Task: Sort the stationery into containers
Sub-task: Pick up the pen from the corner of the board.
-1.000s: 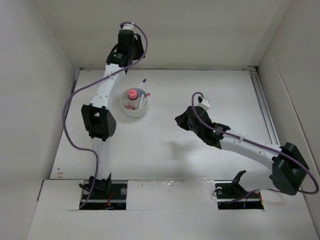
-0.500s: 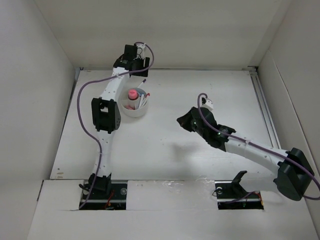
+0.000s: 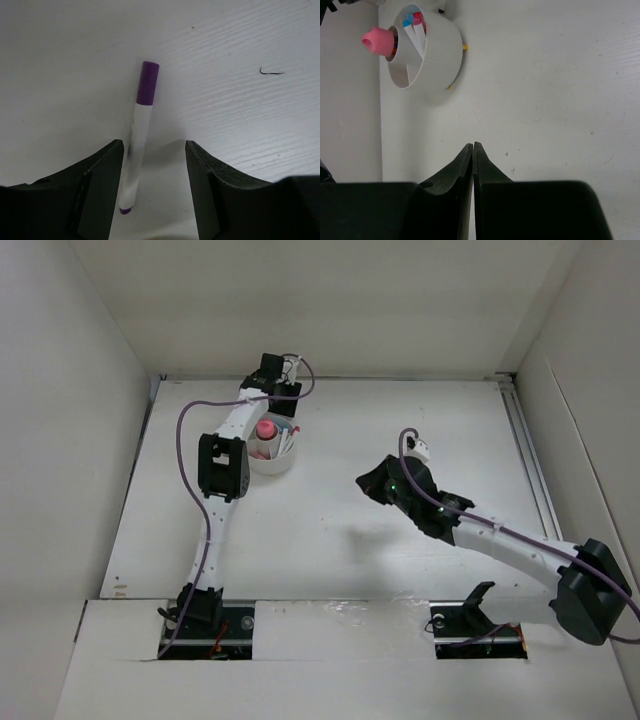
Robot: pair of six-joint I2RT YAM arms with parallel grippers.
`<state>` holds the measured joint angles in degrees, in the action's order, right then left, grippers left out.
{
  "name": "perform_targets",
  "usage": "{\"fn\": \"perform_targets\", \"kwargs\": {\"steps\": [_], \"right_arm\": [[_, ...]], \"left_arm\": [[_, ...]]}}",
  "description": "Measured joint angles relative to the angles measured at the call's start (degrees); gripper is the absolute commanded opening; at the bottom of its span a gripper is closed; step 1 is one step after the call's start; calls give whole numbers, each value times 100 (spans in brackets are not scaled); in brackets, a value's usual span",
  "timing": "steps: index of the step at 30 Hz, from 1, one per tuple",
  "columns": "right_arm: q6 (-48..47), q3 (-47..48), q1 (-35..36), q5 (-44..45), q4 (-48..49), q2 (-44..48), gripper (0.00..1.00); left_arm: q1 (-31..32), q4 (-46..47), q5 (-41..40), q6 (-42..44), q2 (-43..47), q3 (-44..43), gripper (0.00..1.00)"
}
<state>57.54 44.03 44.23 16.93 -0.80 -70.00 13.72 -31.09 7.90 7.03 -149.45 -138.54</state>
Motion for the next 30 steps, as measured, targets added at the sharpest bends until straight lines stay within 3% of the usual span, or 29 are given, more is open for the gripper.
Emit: {"fn": "perform_targets", "kwargs": {"steps": [9, 18, 30], "right_arm": [[-9, -160, -98, -90, 131, 168, 14], [-9, -188, -256, -234, 229, 319, 16], [-9, -289, -264, -391, 352, 273, 17]], "left_arm": [[48, 98, -428, 131, -114, -13, 40], [168, 352, -1027, 243, -160, -4, 1], [173, 1217, -1338, 87, 289, 911, 0]]}}
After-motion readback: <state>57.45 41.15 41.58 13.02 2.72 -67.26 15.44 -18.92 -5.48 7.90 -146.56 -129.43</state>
